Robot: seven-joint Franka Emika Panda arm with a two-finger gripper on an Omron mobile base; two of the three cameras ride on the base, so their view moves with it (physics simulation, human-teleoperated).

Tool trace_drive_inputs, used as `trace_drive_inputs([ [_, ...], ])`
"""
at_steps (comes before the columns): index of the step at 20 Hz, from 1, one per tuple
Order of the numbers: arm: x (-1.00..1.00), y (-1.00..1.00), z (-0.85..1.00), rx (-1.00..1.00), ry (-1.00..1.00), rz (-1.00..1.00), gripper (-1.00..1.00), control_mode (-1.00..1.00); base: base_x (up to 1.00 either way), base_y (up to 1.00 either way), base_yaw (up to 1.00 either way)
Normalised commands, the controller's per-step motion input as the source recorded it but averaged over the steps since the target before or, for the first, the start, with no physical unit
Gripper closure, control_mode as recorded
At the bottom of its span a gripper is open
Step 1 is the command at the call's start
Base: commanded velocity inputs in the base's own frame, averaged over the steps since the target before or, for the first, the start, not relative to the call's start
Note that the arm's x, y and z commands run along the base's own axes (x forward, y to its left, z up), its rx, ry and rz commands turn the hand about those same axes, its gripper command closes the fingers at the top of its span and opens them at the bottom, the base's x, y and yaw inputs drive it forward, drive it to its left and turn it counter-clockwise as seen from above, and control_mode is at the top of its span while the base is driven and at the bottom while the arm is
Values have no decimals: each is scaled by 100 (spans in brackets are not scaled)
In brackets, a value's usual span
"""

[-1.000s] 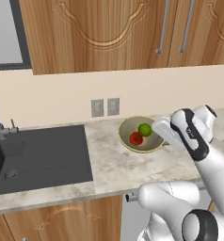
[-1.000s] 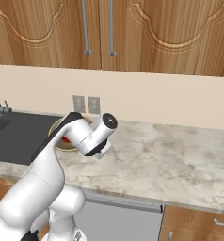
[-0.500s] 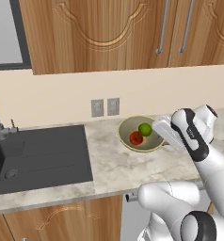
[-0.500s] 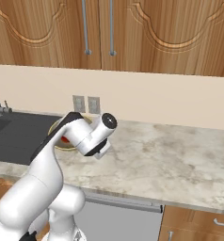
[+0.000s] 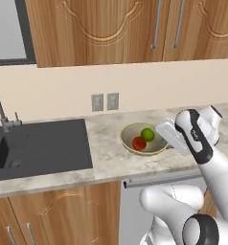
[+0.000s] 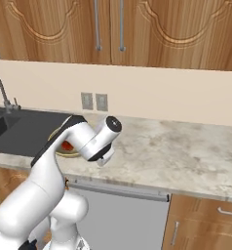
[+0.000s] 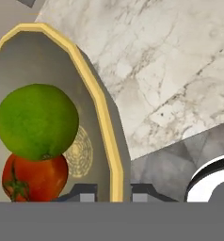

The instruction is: Dump the lime and tomato from the bowl so the bowl can be washed. Place the bowl in the sink after clearing the leftovers.

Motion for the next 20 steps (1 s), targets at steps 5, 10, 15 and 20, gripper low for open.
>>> trace_drive_inputs([
  [5,0,0,0,0,0,0,100,100,-13,65,0],
  [10,0,0,0,0,0,0,100,100,0,82,0],
  [15,0,0,0,0,0,0,100,100,7,97,0],
  [20,0,0,0,0,0,0,100,100,21,100,0],
])
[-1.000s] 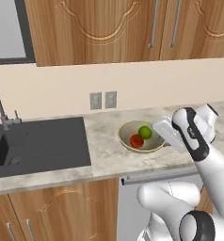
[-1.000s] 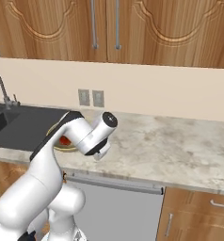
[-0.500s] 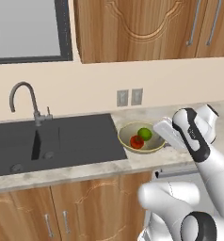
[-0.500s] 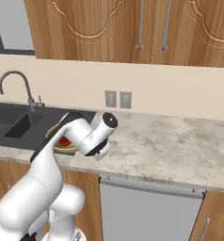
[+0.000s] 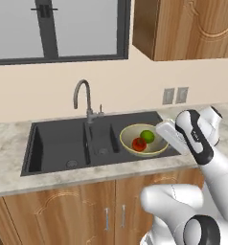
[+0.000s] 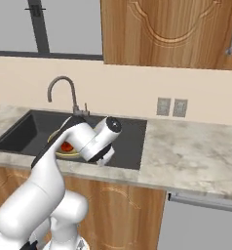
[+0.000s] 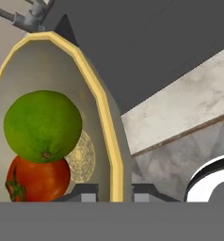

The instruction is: Dump the lime and tomato from the bowl so the bowl can be washed. Place the bowl in the sink after clearing the leftovers.

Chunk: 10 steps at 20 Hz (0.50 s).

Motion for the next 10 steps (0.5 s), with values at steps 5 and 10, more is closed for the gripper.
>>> trace_drive_inputs([
  [5,0,0,0,0,0,0,100,100,33,94,0],
  [10,0,0,0,0,0,0,100,100,64,72,0],
])
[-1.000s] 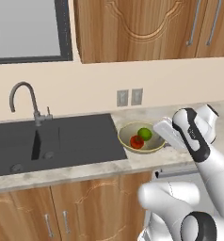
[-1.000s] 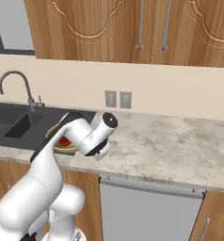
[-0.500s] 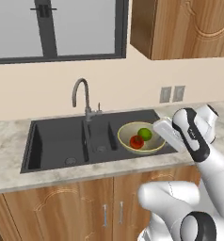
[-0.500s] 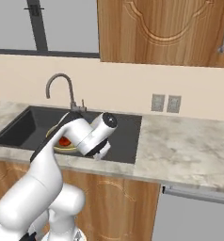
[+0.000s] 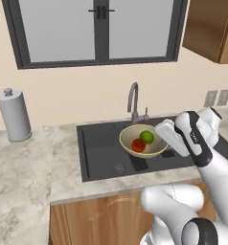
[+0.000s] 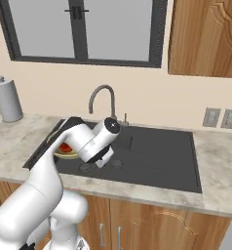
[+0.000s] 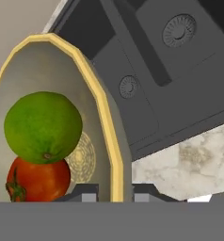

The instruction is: Dump the lime and tomato from the bowl so the bowl can be washed. Place the bowl in the sink after clearing the leftovers.

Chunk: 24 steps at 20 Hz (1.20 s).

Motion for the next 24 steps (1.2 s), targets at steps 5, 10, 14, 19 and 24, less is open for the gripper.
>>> trace_drive_inputs([
  [5,0,0,0,0,0,0,100,100,58,35,0],
  [10,0,0,0,0,0,0,100,100,46,20,0],
  [14,0,-2,0,0,0,0,100,-100,0,0,0],
  [19,3,-67,0,0,0,0,100,-100,0,0,0],
  [24,9,-98,0,0,-5,0,100,-100,0,0,0],
])
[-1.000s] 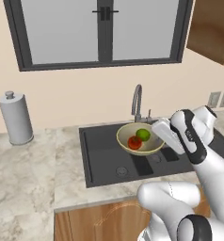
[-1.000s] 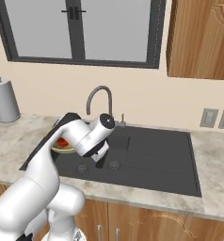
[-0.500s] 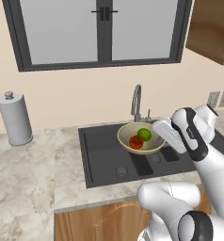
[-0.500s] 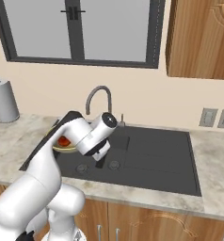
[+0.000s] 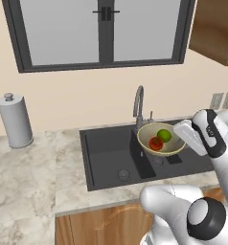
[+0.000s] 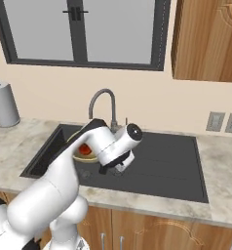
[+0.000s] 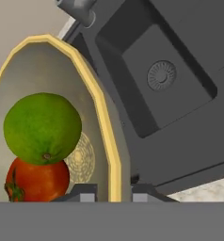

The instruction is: Dump the lime and tomato from the bowl so the bowl can be washed. Place the bowl in the sink after clearing the leftovers.

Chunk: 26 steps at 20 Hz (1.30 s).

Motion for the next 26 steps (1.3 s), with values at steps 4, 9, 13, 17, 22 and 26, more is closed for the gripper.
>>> trace_drive_inputs([
  [4,31,-86,-7,-1,-8,0,100,-100,0,0,0],
  [9,65,-38,-3,-5,-7,0,100,-100,0,0,0],
  [13,54,-31,-17,-7,0,-4,100,-100,0,0,0],
  [17,37,-34,-7,-8,0,-5,100,-100,0,0,0],
  [22,11,-3,-16,-19,-2,-2,100,-100,0,0,0],
  [26,0,0,-24,-22,-1,0,100,-100,0,0,0],
])
